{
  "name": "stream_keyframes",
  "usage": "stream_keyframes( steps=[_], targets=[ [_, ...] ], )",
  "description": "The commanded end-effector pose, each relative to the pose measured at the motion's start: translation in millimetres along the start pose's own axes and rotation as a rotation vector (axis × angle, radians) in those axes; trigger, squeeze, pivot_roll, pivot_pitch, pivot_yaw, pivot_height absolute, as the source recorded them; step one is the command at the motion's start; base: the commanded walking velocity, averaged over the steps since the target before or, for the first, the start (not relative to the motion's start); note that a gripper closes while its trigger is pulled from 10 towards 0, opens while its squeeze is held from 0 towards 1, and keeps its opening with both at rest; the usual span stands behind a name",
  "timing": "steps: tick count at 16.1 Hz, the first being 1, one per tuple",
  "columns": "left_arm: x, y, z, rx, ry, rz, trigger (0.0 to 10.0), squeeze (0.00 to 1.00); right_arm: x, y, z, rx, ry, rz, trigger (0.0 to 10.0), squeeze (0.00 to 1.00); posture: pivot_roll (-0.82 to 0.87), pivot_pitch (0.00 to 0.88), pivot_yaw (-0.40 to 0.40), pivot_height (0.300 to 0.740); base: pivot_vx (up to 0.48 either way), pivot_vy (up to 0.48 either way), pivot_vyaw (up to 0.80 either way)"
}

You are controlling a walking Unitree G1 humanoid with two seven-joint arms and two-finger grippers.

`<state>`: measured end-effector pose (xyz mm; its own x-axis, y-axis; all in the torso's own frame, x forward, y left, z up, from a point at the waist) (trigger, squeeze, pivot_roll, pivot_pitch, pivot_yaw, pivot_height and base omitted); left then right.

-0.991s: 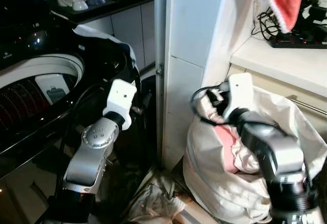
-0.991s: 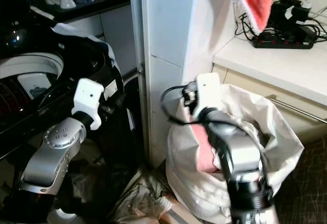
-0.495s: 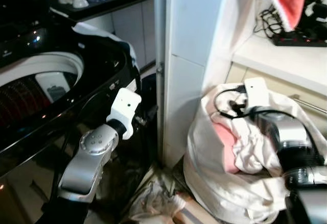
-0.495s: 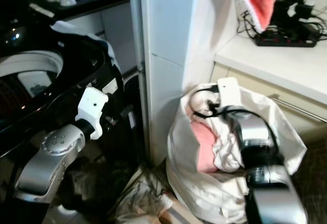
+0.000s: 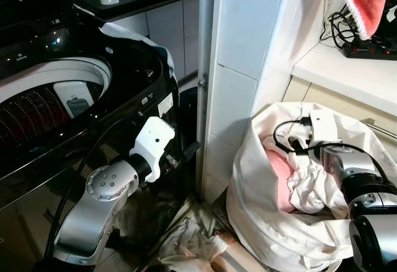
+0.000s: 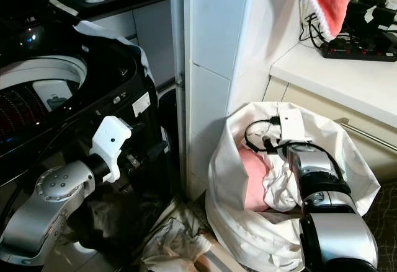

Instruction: Clothes washing

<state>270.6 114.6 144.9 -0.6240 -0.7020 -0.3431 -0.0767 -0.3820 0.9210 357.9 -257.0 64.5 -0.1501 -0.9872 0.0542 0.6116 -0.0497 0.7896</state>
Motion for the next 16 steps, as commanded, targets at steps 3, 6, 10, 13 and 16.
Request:
stream_keyframes(
  steps=[3, 6, 10, 13, 16],
  targets=[
    [2.4, 2, 2.7, -0.005, -0.042, -0.003, 10.0, 0.00, 3.7, -20, -2.7, -0.062, 0.007, -0.078, 10.0, 0.00, 0.13, 0.000, 0.008, 0.740, 0.000, 0.000, 0.00],
    [10.3, 8, 4.6, 0.011, -0.135, 0.022, 10.0, 0.00, 9.0, -44, -4.0, -0.121, -0.017, -0.099, 10.0, 0.00, 0.14, 0.000, 0.017, 0.740, 0.000, 0.000, 0.00],
    [10.5, 7, 8.8, -0.006, -0.163, 0.014, 10.0, 0.00, 10.9, -63, -3.9, -0.164, -0.054, -0.060, 10.0, 0.00, 0.15, 0.000, 0.030, 0.740, 0.000, 0.000, 0.00],
    [9.1, 7, 11.0, -0.019, -0.170, 0.009, 10.0, 0.00, 7.3, -72, -4.3, -0.177, -0.053, -0.062, 0.0, 0.00, 0.16, 0.000, 0.032, 0.740, 0.000, 0.000, 0.00],
    [9.8, 8, 12.4, -0.022, -0.178, 0.010, 10.0, 0.00, 4.8, -77, -4.2, -0.192, -0.049, -0.051, 0.0, 0.00, 0.17, 0.000, 0.031, 0.740, 0.000, 0.000, 0.00]
  ],
)
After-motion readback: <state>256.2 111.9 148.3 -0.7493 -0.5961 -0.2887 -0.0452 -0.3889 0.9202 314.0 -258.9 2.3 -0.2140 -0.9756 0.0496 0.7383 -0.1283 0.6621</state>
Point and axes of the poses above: a point about 5 cm out from each wrist's last joint towards the gripper, its own z axis pointing back from the gripper into the wrist, its own y axis along the axis of the wrist's last joint, x = y × z, the point moved 2 cm from there along -z, pointing out of the wrist towards the gripper, and after that the axes turned 9 degrees about -z, right-handed, at the moved point
